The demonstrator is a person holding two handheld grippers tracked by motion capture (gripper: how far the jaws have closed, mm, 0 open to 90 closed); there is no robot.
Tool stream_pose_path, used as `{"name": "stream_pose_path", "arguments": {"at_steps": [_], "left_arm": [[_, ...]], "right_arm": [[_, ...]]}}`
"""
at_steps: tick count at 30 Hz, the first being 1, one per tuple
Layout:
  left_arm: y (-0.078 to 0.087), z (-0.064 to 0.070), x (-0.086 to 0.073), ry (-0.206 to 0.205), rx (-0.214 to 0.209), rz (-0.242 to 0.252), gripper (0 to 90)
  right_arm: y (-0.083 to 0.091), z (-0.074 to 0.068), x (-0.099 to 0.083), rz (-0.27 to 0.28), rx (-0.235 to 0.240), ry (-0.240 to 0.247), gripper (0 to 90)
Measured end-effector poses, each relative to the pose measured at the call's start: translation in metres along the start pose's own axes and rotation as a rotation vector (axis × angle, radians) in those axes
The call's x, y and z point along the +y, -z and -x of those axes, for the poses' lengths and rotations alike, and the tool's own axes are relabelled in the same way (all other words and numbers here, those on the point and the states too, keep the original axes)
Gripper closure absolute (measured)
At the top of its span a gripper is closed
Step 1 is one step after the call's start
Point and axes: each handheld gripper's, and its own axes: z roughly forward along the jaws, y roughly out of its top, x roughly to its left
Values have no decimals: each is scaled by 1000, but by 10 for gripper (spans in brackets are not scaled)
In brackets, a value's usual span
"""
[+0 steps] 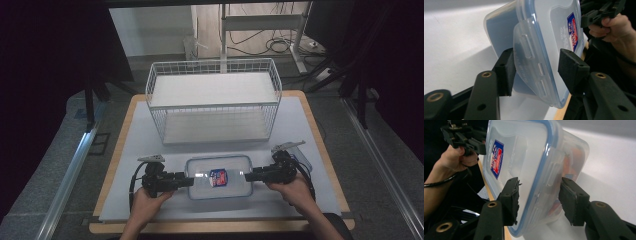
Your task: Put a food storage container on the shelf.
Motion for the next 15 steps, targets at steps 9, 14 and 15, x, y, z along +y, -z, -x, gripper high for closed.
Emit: {"name": "stream_pose_path", "arguments": {"at_steps": [9,14,15], "left_arm": [[-1,3,-4,49,13,42,502],[-2,3,0,94,21,40,502],[-2,3,0,94,21,40,503]], "right_arm": [[0,0,-3,25,7,-41,537],[1,2,-4,40,20,-90,548],[1,2,-4,40,20,-90,548]]}}
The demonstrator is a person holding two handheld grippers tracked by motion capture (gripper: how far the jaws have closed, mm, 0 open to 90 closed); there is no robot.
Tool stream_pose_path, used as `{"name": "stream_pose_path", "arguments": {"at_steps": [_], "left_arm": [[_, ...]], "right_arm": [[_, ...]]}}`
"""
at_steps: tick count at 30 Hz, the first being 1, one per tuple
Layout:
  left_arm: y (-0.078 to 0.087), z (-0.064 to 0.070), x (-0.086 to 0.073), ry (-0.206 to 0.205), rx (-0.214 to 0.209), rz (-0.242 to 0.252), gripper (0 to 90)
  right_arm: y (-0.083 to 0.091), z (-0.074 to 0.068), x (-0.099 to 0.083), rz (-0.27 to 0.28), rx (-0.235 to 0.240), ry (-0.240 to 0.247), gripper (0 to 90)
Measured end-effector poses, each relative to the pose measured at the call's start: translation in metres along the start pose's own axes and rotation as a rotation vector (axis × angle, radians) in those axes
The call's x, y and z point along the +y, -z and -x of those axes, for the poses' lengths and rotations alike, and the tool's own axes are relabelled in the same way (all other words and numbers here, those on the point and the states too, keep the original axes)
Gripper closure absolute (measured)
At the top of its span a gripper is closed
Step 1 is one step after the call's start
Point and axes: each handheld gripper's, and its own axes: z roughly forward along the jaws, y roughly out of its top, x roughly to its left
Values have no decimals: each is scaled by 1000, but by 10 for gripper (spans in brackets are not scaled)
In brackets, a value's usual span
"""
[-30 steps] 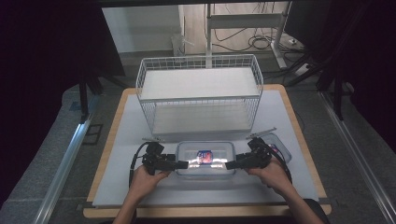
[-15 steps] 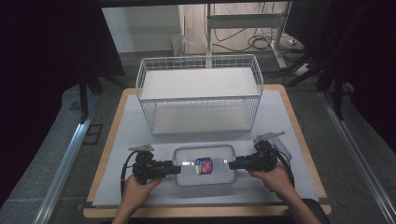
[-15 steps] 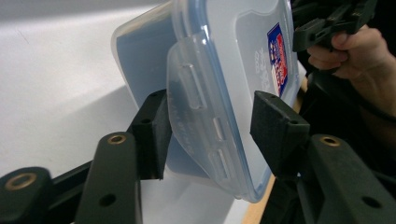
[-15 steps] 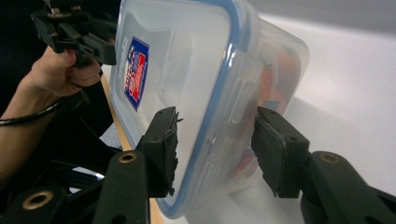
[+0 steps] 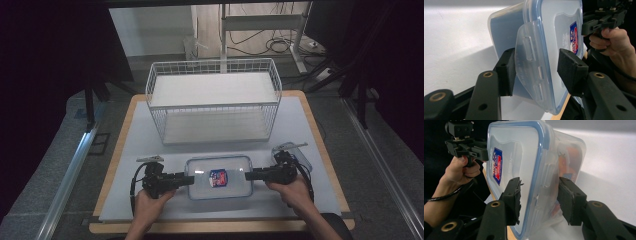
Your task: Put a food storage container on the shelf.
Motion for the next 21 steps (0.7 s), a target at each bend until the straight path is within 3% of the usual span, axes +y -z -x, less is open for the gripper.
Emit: {"name": "stream_pose_path", "arguments": {"at_steps": [5,11,21], "left_arm": [[1,6,5,-20,42,8,501],[1,7,9,-20,43,15,501],[15,24,35,-96,63,52,501]], "right_arm": [[1,-5,2,25,-25,38,563],[3,-7,5,42,-34,48,563],[14,-19,23,88,-27,92,562]]}}
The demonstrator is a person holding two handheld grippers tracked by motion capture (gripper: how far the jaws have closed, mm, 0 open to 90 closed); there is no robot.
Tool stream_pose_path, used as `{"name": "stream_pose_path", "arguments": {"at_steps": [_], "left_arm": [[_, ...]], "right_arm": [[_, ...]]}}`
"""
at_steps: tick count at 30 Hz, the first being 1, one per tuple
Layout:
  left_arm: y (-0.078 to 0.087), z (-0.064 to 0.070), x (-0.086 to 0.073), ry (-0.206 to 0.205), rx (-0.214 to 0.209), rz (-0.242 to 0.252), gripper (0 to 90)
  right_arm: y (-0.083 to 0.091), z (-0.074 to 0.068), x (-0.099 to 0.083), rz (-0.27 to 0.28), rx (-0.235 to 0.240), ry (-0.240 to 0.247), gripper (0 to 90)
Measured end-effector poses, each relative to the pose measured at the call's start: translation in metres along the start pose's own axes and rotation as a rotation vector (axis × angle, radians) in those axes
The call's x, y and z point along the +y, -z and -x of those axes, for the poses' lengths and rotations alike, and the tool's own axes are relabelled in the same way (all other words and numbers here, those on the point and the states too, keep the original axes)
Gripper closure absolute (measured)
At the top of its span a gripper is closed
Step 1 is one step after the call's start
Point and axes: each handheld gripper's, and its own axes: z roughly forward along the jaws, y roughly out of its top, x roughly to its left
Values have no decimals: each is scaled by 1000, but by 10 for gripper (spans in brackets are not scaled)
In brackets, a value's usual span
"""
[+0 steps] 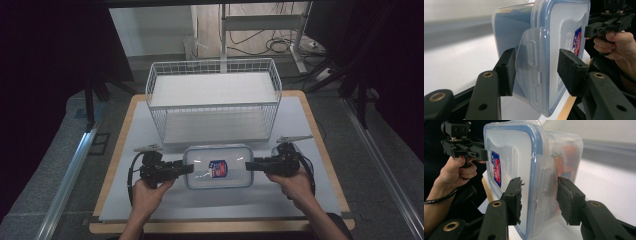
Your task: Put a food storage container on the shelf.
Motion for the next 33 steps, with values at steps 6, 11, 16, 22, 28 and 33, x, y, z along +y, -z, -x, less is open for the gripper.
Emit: {"name": "stream_pose_path", "arguments": {"at_steps": [6,11,16,22,28,33], "left_arm": [[10,9,23,-43,9,23,500],[16,14,40,-65,15,35,500],[27,22,64,-91,25,66,500],[36,26,86,-102,29,90,500],[42,25,103,-102,31,106,500],[43,21,124,-102,24,107,500]], "right_arm": [[9,-9,21,31,-5,45,561],[16,-17,41,54,-16,78,559],[22,-23,61,79,-11,96,558],[27,-31,85,104,-13,119,558],[27,-33,102,111,-8,111,558],[29,-33,120,125,-14,112,558]]}}
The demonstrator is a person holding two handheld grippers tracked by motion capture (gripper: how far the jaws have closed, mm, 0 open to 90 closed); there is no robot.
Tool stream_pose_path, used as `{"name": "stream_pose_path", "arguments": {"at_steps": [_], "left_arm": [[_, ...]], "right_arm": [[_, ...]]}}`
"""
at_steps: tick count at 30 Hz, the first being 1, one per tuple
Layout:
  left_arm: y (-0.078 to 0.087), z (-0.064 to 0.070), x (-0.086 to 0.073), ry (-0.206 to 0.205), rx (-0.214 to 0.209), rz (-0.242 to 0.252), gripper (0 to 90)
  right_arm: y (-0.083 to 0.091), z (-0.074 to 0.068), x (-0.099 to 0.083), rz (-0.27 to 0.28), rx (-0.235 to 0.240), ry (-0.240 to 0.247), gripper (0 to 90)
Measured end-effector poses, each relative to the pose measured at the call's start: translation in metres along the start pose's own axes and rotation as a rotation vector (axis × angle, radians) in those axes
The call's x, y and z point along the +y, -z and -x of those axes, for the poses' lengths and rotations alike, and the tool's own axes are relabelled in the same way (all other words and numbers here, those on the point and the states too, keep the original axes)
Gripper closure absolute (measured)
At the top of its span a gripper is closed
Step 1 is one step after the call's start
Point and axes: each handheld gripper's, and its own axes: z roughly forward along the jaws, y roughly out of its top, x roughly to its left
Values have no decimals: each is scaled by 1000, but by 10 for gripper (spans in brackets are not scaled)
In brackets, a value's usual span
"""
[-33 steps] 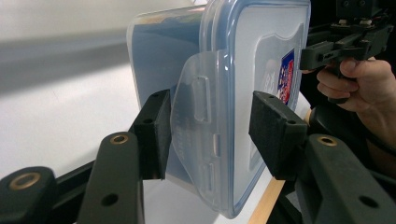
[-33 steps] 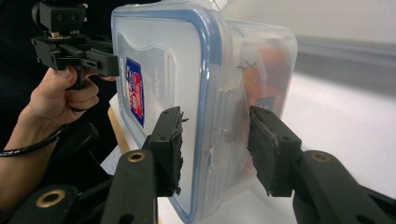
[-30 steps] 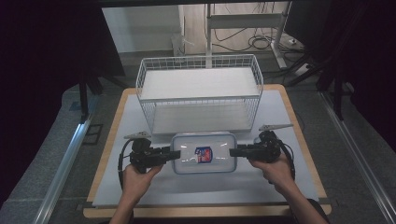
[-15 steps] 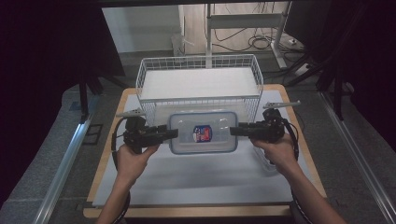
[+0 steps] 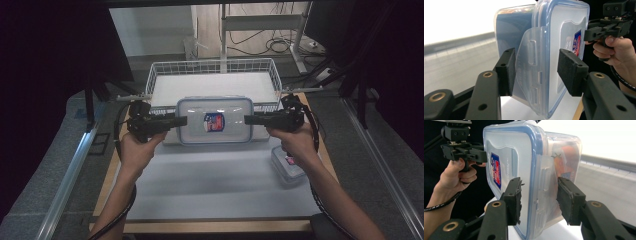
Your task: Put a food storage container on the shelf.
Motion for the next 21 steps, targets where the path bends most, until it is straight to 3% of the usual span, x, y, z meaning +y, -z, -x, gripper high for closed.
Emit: {"name": "stream_pose_path", "arguments": {"at_steps": [12,21], "left_arm": [[-1,-2,31,2,-5,18,500],[-4,-11,51,11,1,28,500]], "right_arm": [[5,3,33,39,-5,2,558],[0,13,51,57,1,-30,558]]}}
